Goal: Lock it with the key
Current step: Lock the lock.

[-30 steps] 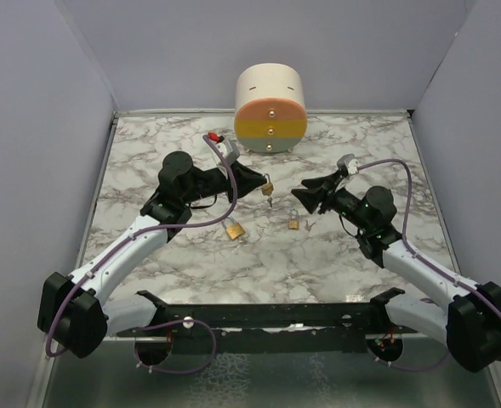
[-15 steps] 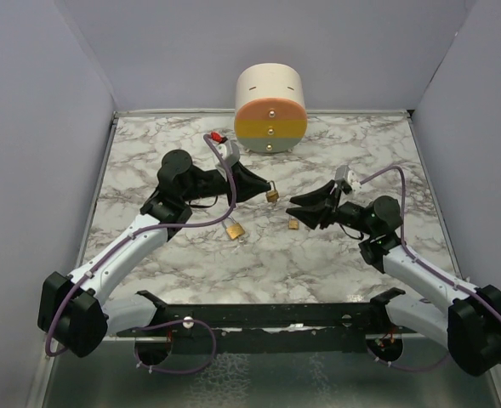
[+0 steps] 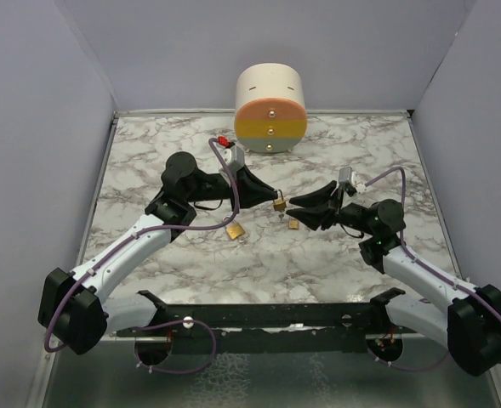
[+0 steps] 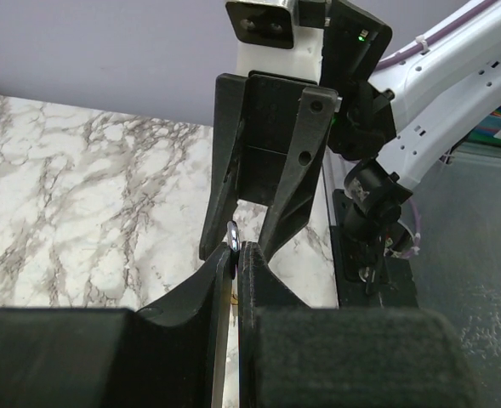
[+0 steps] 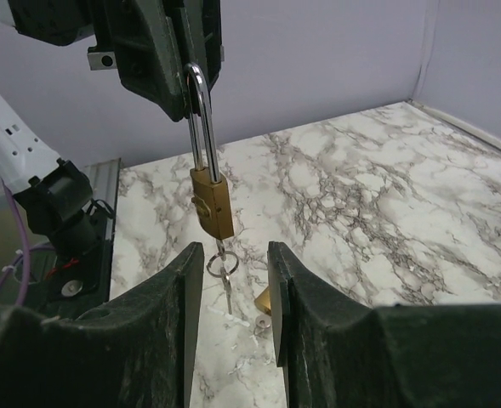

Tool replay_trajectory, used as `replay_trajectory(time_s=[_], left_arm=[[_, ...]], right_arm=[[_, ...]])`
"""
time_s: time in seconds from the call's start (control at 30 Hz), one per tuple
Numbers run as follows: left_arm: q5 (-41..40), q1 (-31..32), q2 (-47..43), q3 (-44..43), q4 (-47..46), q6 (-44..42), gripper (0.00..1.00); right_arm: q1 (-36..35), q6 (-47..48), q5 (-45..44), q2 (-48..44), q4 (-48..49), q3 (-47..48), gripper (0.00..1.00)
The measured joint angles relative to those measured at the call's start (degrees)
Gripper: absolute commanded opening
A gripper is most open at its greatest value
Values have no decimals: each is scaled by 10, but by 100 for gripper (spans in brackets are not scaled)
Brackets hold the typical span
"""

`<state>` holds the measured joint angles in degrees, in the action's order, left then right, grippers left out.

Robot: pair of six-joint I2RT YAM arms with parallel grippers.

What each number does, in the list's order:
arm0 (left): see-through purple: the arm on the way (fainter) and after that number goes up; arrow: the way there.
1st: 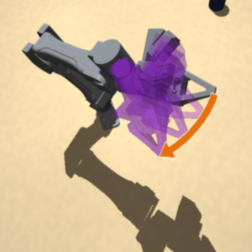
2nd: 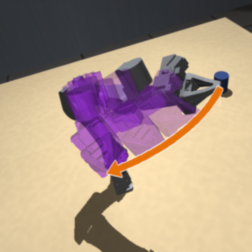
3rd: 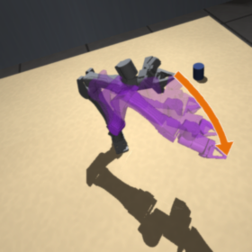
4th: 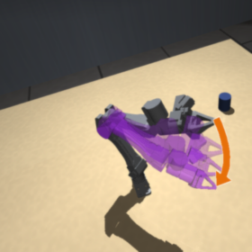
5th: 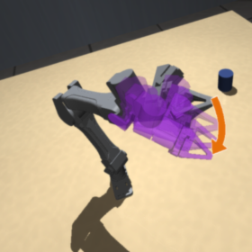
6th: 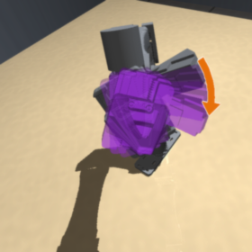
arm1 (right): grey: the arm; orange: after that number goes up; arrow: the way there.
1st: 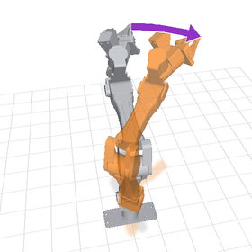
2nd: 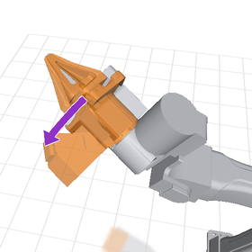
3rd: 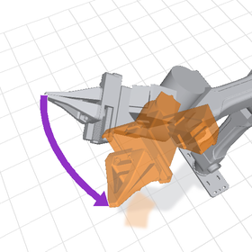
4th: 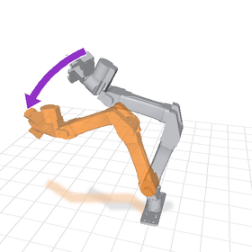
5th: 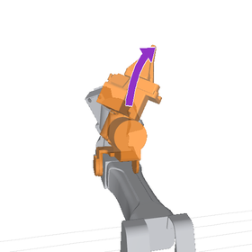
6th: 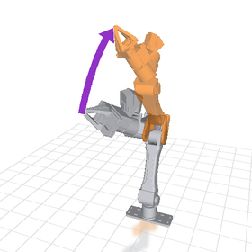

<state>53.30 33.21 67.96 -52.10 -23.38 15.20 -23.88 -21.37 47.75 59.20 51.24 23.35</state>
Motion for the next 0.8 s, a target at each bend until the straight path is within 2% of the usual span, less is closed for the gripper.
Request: replay_trajectory(time_s=[0.33, 0.43, 0.53, 0.67, 0.8], left_arm=[[3, 7, 3, 0, -15, 8, 0], [3, 7, 4, 0, -17, 8, 0], [2, 7, 5, 0, -17, 8, 0], [2, 7, 6, 0, -17, 9, 0], [2, 7, 6, 0, -17, 9, 0]], right_arm=[[-24, 0, 3, 10, 11, -1, 35], [-34, 5, 3, 14, 11, -1, 29], [-44, 9, 3, 18, 10, -1, 15], [-50, 17, 0, 20, 6, -1, 2], [-52, 21, -5, 23, 3, 0, 2]])
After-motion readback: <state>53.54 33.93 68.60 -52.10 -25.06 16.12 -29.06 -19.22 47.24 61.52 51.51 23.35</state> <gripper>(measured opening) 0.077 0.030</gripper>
